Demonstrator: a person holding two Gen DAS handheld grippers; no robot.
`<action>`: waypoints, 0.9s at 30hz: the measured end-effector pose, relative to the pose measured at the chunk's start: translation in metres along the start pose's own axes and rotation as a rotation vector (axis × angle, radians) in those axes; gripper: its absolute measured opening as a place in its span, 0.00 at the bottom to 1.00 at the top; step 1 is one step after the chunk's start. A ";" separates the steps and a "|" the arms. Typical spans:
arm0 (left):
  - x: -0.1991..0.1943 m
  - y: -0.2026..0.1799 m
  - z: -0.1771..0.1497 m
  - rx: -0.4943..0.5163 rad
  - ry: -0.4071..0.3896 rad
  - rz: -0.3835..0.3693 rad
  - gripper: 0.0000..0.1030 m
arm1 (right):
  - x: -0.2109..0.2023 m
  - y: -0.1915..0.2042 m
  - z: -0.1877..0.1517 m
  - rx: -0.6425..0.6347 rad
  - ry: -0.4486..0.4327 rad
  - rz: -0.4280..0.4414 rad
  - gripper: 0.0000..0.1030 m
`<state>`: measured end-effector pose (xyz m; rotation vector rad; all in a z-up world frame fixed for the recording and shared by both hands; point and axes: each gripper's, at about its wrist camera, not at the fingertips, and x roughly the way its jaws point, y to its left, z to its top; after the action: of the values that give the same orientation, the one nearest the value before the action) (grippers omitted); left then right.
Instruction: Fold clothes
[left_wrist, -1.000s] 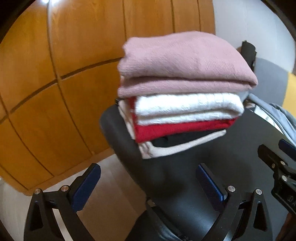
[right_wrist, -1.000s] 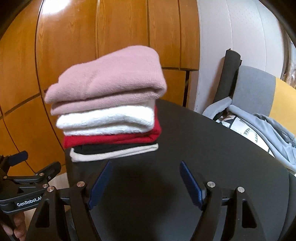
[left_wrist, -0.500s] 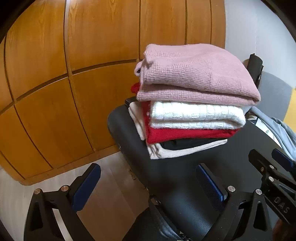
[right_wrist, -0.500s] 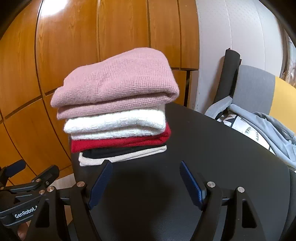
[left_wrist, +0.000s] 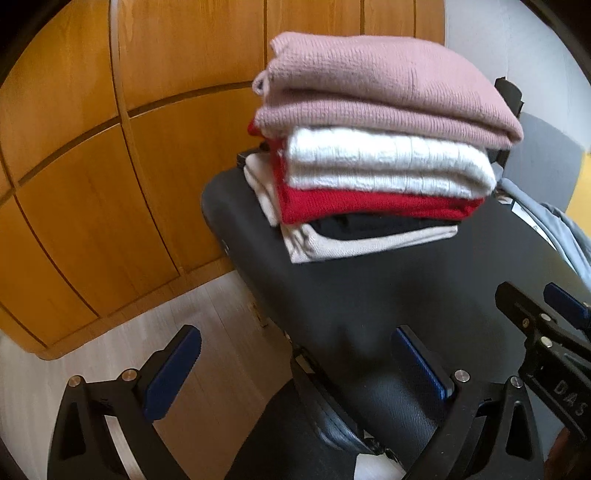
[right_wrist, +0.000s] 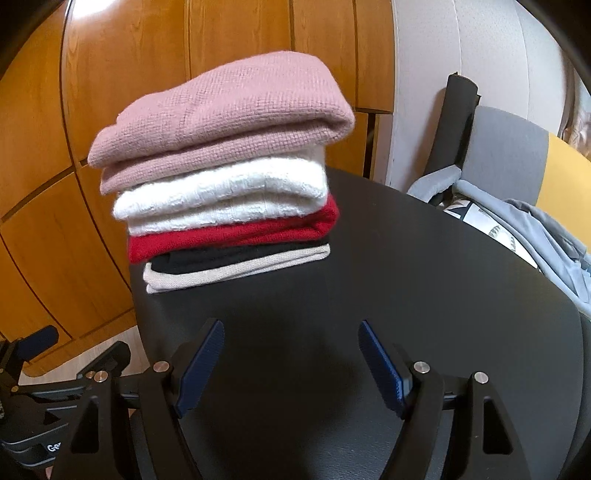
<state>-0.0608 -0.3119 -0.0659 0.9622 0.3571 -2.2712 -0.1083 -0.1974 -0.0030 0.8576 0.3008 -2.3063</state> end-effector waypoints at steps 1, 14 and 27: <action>-0.001 -0.002 0.000 0.012 -0.004 -0.003 1.00 | 0.000 0.000 -0.001 -0.003 0.000 -0.003 0.75; -0.007 -0.025 0.001 0.103 -0.028 -0.030 1.00 | -0.002 -0.001 0.004 -0.024 -0.021 -0.018 0.75; -0.009 -0.026 0.004 0.086 -0.028 -0.047 1.00 | -0.001 0.002 0.005 0.000 -0.022 0.005 0.75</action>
<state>-0.0748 -0.2894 -0.0566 0.9727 0.2745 -2.3565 -0.1087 -0.2008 0.0019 0.8319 0.2890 -2.3098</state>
